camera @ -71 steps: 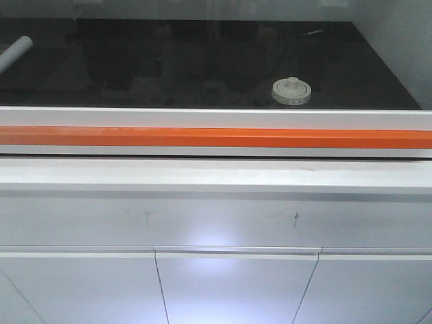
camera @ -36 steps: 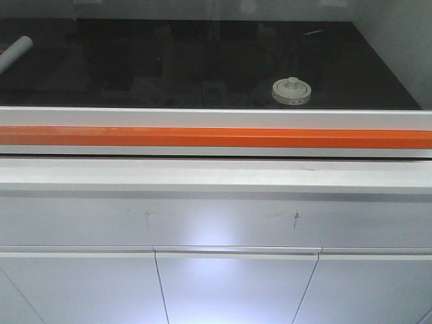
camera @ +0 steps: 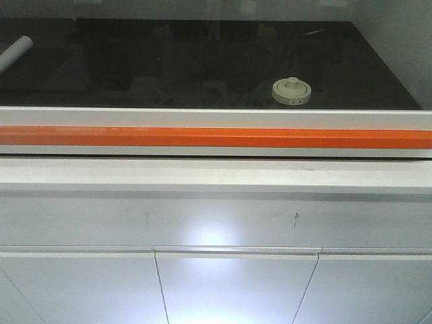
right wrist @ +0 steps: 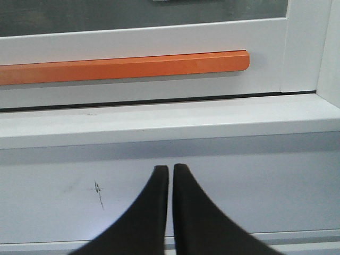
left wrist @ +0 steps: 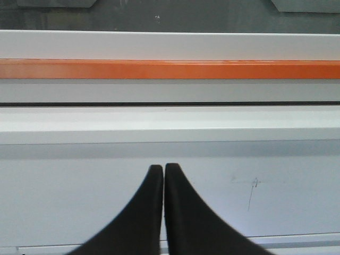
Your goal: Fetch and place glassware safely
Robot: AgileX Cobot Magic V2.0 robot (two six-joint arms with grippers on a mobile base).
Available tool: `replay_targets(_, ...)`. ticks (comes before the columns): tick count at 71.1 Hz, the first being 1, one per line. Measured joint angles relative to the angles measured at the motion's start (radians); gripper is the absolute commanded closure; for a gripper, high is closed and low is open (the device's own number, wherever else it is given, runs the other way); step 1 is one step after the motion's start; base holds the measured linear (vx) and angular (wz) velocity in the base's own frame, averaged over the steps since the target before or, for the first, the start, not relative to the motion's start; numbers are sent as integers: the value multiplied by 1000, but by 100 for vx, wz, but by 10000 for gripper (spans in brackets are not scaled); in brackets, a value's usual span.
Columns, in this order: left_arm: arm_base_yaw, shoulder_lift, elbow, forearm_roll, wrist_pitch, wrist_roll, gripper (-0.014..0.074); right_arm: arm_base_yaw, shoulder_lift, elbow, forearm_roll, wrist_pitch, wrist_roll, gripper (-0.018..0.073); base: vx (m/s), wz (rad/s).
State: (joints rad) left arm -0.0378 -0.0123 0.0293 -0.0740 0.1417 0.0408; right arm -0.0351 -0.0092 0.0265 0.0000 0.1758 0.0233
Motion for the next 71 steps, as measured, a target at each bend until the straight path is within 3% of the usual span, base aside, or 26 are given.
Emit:
replay_targets(38, 0, 0, 0, 0, -10, 0, 603, 0, 0, 0, 0, -57, 0, 562, 0, 0)
replay_targets(50, 0, 0, 0, -13, -73, -1, 603, 0, 0, 0, 0, -87, 0, 562, 0, 0)
replay_targets(71, 0, 0, -20, -51, -278, -2, 603, 0, 0, 0, 0, -393, -1, 562, 0, 0)
